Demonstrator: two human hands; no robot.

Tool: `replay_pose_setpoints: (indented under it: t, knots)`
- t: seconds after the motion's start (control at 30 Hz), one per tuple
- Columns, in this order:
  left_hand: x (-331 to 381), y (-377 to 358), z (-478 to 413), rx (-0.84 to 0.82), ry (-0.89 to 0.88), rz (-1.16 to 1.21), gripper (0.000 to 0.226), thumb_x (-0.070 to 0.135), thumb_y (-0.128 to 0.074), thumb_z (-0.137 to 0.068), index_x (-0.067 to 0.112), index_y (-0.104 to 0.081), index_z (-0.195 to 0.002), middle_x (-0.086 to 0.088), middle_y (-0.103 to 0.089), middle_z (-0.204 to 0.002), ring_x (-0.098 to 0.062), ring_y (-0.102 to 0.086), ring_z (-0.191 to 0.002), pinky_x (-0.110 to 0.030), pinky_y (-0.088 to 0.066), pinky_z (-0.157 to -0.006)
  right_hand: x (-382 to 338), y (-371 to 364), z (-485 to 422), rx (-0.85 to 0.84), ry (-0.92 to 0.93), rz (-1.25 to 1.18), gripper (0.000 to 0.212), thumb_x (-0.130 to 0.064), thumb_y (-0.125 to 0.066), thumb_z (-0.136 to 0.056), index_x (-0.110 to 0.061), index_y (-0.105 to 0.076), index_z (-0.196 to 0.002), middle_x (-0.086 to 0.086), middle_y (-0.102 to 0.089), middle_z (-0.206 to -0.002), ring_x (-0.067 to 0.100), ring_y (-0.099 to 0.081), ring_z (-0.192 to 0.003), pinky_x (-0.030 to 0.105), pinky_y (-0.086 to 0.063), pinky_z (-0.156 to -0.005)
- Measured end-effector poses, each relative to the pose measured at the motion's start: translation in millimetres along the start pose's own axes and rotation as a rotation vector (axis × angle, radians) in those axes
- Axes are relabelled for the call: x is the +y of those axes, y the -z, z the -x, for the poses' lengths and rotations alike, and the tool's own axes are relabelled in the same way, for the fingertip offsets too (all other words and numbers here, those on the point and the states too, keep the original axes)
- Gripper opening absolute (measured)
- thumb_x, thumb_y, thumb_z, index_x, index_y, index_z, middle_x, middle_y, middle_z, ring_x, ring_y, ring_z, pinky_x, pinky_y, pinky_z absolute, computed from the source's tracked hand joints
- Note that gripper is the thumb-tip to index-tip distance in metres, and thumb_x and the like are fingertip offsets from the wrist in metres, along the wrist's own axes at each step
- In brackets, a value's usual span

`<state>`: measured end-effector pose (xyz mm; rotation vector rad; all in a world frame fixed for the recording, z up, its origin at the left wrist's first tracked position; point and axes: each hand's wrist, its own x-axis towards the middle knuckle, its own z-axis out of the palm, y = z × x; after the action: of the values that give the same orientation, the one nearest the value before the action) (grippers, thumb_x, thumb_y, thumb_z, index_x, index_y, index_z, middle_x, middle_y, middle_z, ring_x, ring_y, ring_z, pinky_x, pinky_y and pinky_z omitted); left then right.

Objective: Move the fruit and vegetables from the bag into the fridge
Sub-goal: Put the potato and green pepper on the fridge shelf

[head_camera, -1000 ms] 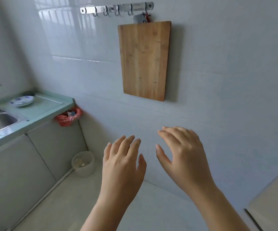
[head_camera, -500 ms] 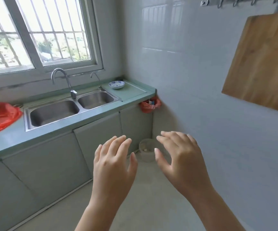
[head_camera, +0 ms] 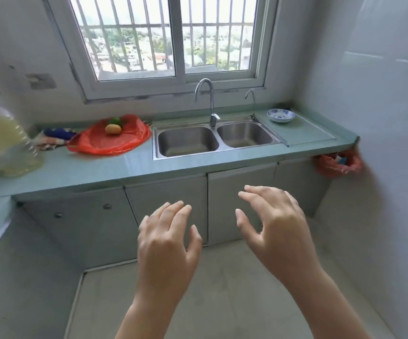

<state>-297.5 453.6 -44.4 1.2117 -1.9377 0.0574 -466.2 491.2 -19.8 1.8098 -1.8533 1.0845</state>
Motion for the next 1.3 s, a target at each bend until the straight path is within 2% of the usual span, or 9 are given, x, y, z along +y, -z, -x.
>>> replay_pose_setpoints:
  t: [0.3, 0.5, 0.63, 0.87, 1.0, 1.17, 1.3]
  knots:
    - [-54, -54, -104, 0.044, 0.087, -0.114, 0.039, 0.028, -0.044, -0.078, 0.009, -0.067, -0.103, -0.006, -0.067, -0.107, -0.027, -0.061, -0.103, -0.055, -0.046, -0.088, 22, -105, -115, -0.019, 0.113, -0.149, 0.038, -0.035, -0.047, -0.079, -0.011, -0.069, -0.098, 0.005, -0.068, -0.102, 0.027, -0.061, -0.094, 0.046, -0.046, -0.089]
    - [-84, -82, -161, 0.060, 0.148, -0.145, 0.039, 0.029, -0.044, -0.079, 0.011, -0.065, -0.106, -0.004, -0.066, -0.110, -0.023, -0.059, -0.107, -0.044, -0.040, -0.095, 33, -163, -184, -0.050, 0.179, -0.252, 0.039, -0.036, -0.046, -0.080, -0.011, -0.069, -0.099, 0.004, -0.068, -0.103, 0.024, -0.058, -0.097, 0.041, -0.045, -0.087]
    - [-121, -91, -174, 0.057, 0.219, -0.199, 0.039, 0.030, -0.044, -0.079, 0.012, -0.066, -0.105, -0.003, -0.066, -0.110, -0.024, -0.059, -0.106, -0.047, -0.042, -0.095, 24, -210, -209, -0.102, 0.202, -0.310, 0.039, -0.035, -0.046, -0.080, -0.010, -0.069, -0.098, 0.004, -0.069, -0.102, 0.026, -0.062, -0.095, 0.042, -0.046, -0.086]
    - [-211, -87, -196, 0.062, 0.317, -0.251, 0.039, 0.030, -0.043, -0.080, 0.012, -0.065, -0.107, -0.003, -0.066, -0.111, -0.021, -0.057, -0.108, -0.049, -0.043, -0.095, -29, -296, -247, -0.191, 0.253, -0.352, 0.038, -0.036, -0.046, -0.081, -0.012, -0.069, -0.098, 0.003, -0.069, -0.101, 0.026, -0.061, -0.095, 0.045, -0.048, -0.086]
    - [-275, -85, -218, 0.061, 0.321, -0.235, 0.039, 0.030, -0.042, -0.081, 0.012, -0.064, -0.108, -0.002, -0.066, -0.111, -0.021, -0.058, -0.109, -0.043, -0.042, -0.097, -69, -346, -269, -0.225, 0.270, -0.323, 0.037, -0.035, -0.045, -0.082, -0.012, -0.069, -0.099, 0.003, -0.069, -0.101, 0.027, -0.061, -0.096, 0.049, -0.048, -0.085]
    - [-362, -64, -254, 0.063, 0.310, -0.232, 0.041, 0.031, -0.041, -0.082, 0.012, -0.063, -0.111, -0.003, -0.065, -0.112, -0.021, -0.056, -0.110, -0.039, -0.040, -0.098, -139, -401, -310, -0.198, 0.319, -0.306, 0.035, -0.033, -0.047, -0.081, -0.011, -0.069, -0.096, 0.003, -0.069, -0.097, 0.026, -0.062, -0.091, 0.041, -0.048, -0.084]
    - [-423, -52, -279, 0.079, 0.299, -0.229, 0.041, 0.030, -0.041, -0.081, 0.010, -0.063, -0.110, -0.004, -0.066, -0.110, -0.022, -0.058, -0.108, -0.045, -0.046, -0.092, -183, -441, -336, -0.203, 0.314, -0.296, 0.034, -0.033, -0.047, -0.080, -0.012, -0.069, -0.096, 0.001, -0.069, -0.097, 0.025, -0.063, -0.091, 0.040, -0.046, -0.085]
